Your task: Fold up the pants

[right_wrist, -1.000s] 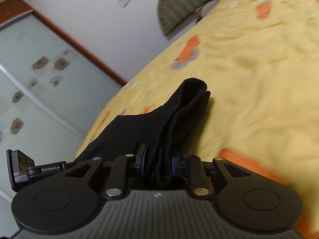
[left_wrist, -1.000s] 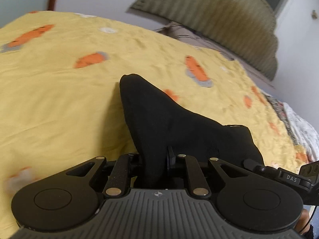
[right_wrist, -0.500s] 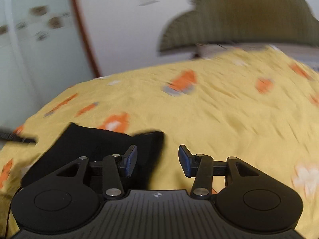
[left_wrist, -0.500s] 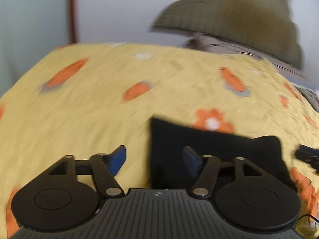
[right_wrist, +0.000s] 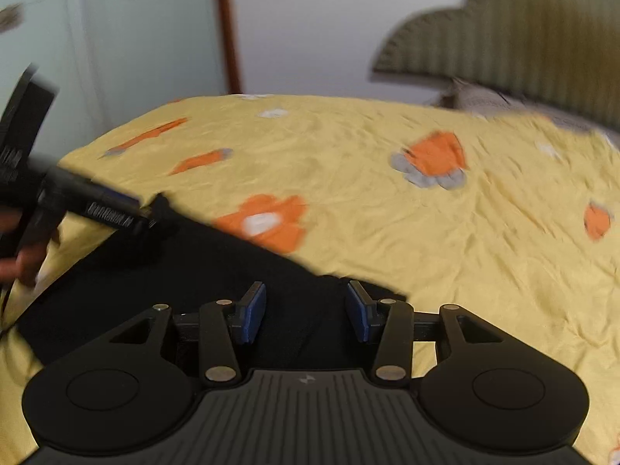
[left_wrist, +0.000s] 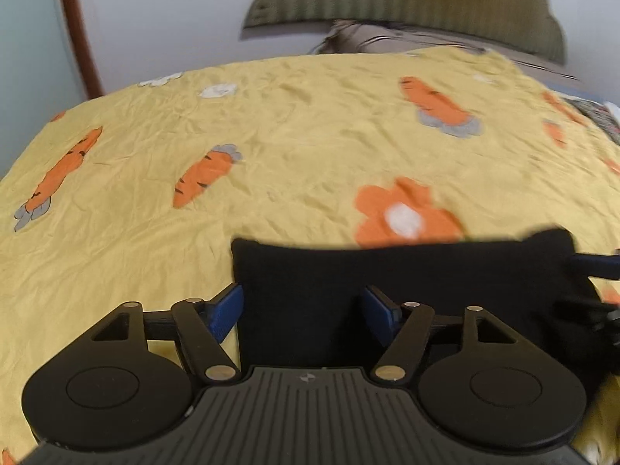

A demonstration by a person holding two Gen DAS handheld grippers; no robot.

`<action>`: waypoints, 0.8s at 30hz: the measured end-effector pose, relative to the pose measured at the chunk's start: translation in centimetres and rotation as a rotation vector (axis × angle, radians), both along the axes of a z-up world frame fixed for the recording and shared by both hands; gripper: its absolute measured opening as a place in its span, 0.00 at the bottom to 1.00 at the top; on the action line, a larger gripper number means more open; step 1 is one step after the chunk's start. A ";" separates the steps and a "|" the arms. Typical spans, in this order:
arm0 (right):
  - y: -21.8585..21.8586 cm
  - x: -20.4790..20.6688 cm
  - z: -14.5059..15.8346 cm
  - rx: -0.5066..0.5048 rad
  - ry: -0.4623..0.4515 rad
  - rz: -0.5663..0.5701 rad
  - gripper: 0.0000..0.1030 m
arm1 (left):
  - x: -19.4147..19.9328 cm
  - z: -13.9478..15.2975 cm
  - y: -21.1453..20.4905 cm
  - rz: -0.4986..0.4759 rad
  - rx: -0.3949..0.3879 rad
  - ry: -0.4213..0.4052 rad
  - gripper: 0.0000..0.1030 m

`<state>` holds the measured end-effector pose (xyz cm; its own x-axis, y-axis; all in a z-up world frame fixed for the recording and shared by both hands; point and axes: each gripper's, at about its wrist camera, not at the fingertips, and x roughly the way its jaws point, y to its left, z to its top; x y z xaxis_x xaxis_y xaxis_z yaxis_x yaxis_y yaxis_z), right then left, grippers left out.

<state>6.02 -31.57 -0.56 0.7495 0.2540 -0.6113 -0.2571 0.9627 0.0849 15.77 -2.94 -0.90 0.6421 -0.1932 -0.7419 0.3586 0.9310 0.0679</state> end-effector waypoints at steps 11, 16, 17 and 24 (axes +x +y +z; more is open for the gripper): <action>3.0 -3.8 0.3 -0.124 -0.057 -0.009 0.54 | -7.5 -0.9 2.4 0.017 0.044 0.006 0.73; 3.9 -4.7 -2.2 -0.187 -0.023 -0.034 0.61 | -10.1 -1.7 2.9 0.010 0.119 -0.024 0.76; 3.8 -4.9 -1.7 -0.185 -0.014 -0.057 0.61 | -10.8 -1.0 3.2 0.014 0.118 -0.025 0.76; 4.6 -6.9 -1.8 -0.115 -0.007 -0.012 0.61 | -13.1 -1.5 3.3 -0.043 0.190 -0.044 0.83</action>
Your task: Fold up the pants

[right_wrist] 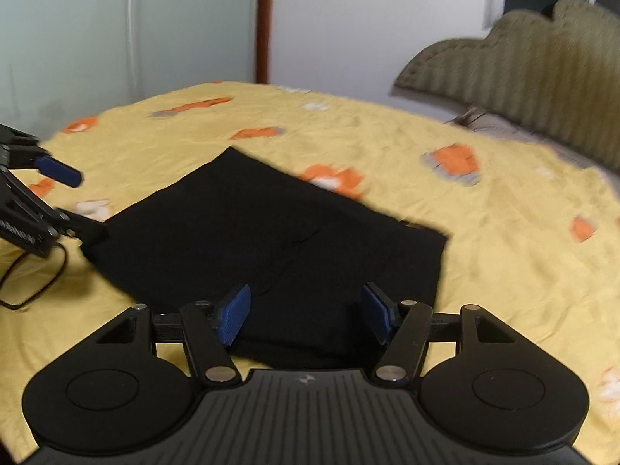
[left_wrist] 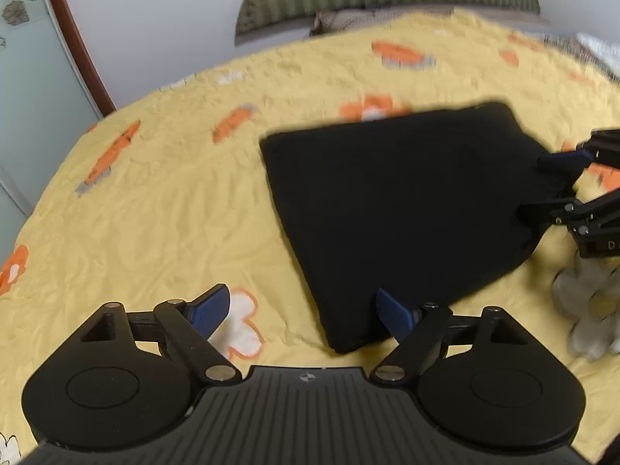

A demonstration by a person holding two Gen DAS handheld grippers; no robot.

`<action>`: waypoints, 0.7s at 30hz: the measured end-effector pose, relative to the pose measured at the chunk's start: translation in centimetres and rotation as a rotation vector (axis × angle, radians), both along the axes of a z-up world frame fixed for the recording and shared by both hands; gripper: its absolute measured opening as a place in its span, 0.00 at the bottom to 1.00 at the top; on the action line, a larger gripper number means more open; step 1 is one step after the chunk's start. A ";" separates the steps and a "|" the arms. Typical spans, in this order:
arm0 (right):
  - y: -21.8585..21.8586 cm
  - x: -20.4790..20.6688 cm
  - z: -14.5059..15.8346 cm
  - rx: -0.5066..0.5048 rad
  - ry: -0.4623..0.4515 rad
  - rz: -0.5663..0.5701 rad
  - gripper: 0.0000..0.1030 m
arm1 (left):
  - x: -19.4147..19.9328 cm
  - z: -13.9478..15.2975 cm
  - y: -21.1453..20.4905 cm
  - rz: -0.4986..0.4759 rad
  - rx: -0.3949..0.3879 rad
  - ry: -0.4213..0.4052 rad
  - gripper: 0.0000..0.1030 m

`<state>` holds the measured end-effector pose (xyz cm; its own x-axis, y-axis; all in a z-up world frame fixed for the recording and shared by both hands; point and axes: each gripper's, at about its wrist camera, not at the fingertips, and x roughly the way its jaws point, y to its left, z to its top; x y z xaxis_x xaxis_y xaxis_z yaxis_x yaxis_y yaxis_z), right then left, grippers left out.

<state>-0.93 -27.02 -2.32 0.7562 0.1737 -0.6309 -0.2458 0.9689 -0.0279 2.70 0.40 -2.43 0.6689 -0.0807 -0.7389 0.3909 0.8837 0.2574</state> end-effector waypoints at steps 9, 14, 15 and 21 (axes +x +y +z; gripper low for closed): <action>0.7 -2.1 1.3 0.031 -0.052 -0.028 0.62 | -1.5 2.8 1.6 0.033 -0.222 -0.030 0.85; 1.3 -1.2 -0.9 -0.020 -0.027 -0.054 0.63 | 1.4 -0.9 0.2 0.148 -0.208 0.073 0.83; 1.4 -1.4 -0.6 -0.018 -0.023 -0.065 0.63 | 1.3 -0.8 0.7 0.184 -0.261 0.092 0.81; 2.4 -5.0 2.3 0.023 -0.086 -0.165 0.93 | -1.7 3.0 2.7 0.227 -0.344 0.054 0.82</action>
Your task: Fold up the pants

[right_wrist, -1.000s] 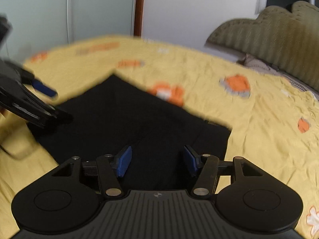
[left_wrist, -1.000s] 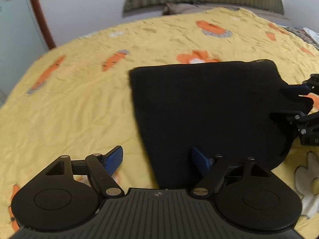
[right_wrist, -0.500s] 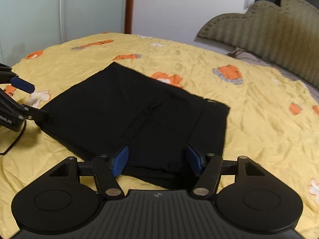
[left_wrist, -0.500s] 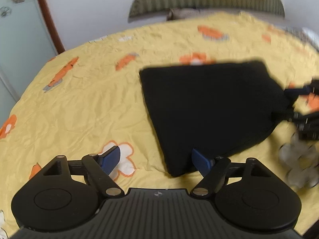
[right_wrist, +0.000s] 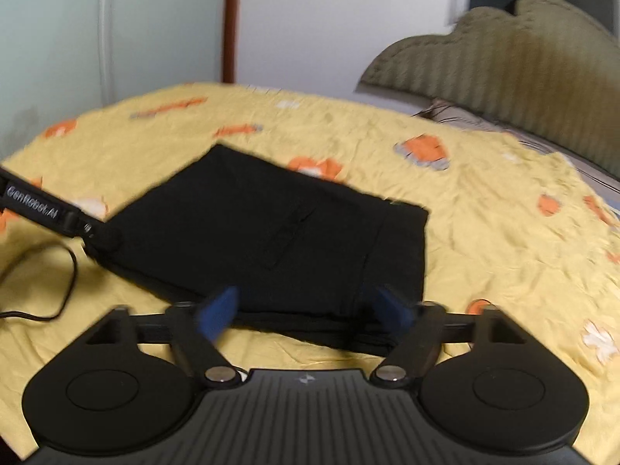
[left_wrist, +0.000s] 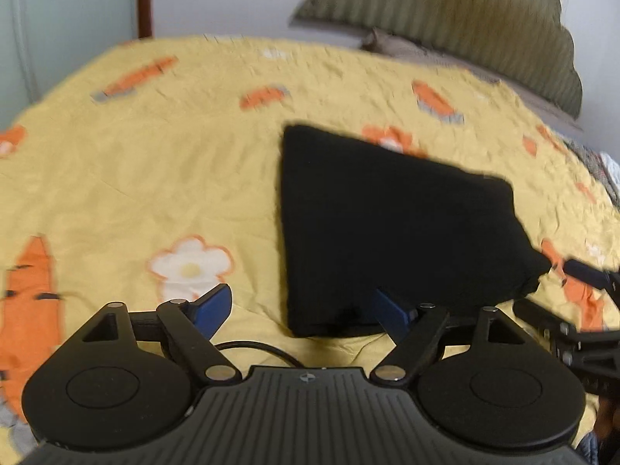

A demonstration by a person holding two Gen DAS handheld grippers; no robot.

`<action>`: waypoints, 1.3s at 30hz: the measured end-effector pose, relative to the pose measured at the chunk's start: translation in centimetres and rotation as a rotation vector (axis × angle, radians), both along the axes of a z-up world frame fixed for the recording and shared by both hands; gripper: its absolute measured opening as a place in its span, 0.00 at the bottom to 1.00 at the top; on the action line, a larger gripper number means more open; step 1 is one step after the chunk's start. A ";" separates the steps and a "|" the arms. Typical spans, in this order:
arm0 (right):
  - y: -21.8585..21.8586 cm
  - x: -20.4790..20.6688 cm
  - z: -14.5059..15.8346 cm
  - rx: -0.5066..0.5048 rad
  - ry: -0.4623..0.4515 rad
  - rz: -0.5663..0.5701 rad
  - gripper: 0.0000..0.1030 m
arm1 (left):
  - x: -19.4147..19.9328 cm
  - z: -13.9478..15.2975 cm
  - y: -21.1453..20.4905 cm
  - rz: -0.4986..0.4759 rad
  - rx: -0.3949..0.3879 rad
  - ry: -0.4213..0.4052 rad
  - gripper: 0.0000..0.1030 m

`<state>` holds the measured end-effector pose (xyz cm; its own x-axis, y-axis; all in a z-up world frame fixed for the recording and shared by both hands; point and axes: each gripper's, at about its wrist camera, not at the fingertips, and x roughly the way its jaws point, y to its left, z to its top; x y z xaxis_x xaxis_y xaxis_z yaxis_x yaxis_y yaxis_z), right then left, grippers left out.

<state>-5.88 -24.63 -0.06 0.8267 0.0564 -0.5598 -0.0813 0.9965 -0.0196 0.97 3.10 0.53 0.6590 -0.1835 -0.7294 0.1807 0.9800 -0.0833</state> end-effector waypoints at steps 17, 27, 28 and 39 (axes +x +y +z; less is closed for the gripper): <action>3.1 -2.1 -0.7 0.068 0.130 -0.198 1.00 | -3.3 -2.3 -3.2 0.074 0.075 -0.028 0.93; 4.7 -3.3 -2.4 0.030 0.131 -0.178 1.00 | -4.6 -3.6 -2.8 0.114 0.123 -0.070 0.93; 4.8 -3.5 -2.5 0.036 0.132 -0.174 1.00 | -4.7 -3.7 -2.8 0.112 0.129 -0.071 0.93; 4.8 -2.8 -3.1 -0.005 0.072 -0.164 1.00 | -4.8 -5.0 -3.3 0.110 0.159 -0.065 0.93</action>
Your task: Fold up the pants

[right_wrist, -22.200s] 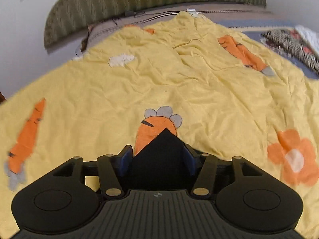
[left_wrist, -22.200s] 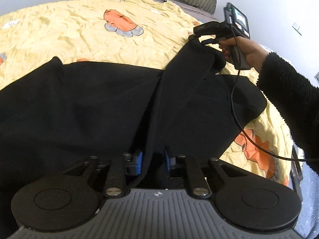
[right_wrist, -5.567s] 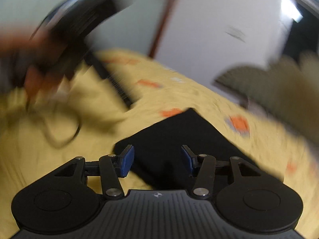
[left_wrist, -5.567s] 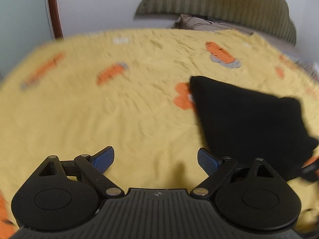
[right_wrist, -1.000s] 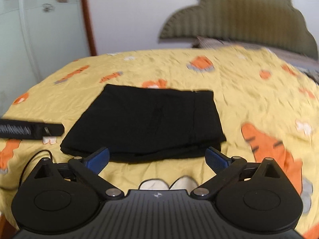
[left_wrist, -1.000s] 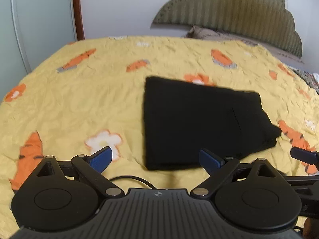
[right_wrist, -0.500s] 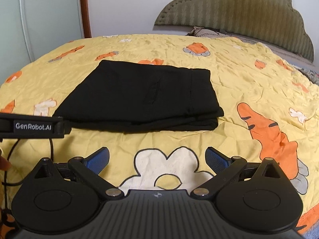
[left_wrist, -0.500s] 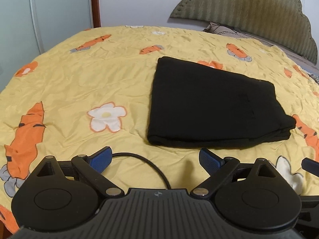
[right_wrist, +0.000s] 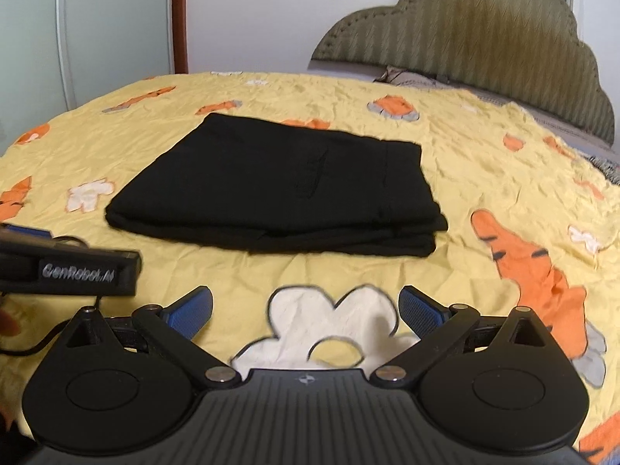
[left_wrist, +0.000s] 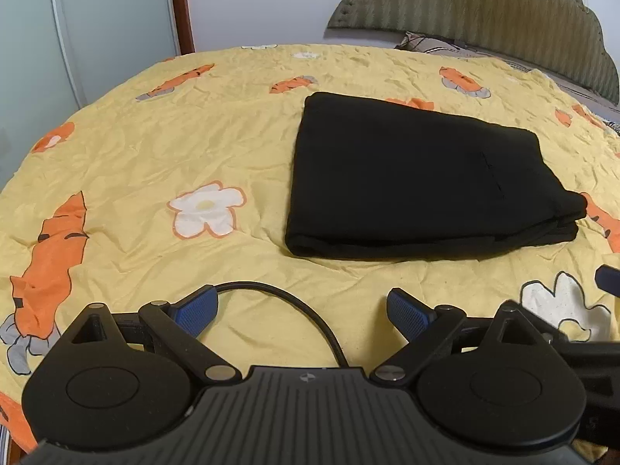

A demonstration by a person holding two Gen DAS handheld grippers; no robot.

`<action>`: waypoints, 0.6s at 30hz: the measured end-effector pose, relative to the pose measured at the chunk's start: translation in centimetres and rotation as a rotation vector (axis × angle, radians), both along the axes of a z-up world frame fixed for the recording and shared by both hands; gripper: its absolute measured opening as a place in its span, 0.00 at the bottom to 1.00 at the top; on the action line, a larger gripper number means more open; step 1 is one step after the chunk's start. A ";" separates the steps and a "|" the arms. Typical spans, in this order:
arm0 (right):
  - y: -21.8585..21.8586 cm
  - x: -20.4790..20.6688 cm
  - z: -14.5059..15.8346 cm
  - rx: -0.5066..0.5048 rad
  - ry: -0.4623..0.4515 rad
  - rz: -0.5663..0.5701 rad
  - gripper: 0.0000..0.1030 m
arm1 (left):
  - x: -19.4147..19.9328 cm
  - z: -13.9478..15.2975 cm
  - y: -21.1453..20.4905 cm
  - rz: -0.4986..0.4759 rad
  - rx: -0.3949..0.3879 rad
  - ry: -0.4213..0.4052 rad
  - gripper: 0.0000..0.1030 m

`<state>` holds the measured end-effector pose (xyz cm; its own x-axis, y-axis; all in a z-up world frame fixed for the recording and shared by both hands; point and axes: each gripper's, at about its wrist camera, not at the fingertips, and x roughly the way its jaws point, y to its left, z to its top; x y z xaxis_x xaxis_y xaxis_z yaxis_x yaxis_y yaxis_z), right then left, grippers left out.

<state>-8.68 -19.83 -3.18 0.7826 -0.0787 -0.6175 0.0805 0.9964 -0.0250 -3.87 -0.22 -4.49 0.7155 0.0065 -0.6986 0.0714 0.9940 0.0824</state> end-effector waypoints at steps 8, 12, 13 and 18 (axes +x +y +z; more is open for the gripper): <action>-0.9 0.2 -0.7 0.053 0.011 0.002 1.00 | 0.2 -0.7 -0.1 -0.002 0.001 0.010 0.93; -1.0 -0.3 -0.3 0.041 0.001 0.001 1.00 | 0.2 -0.8 -0.1 -0.004 0.006 0.009 0.93; -1.0 -0.4 -0.2 0.039 -0.001 -0.001 1.00 | 0.2 -0.8 -0.1 -0.005 0.006 0.009 0.93; -1.3 -0.7 -0.2 0.047 -0.001 -0.003 1.00 | 0.1 -0.8 0.0 0.001 -0.002 0.006 0.93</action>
<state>-9.39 -21.16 -3.35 0.7832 -0.0518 -0.6196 0.0835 0.9963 0.0223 -3.74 -0.19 -5.34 0.7113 0.0055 -0.7029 0.0712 0.9943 0.0798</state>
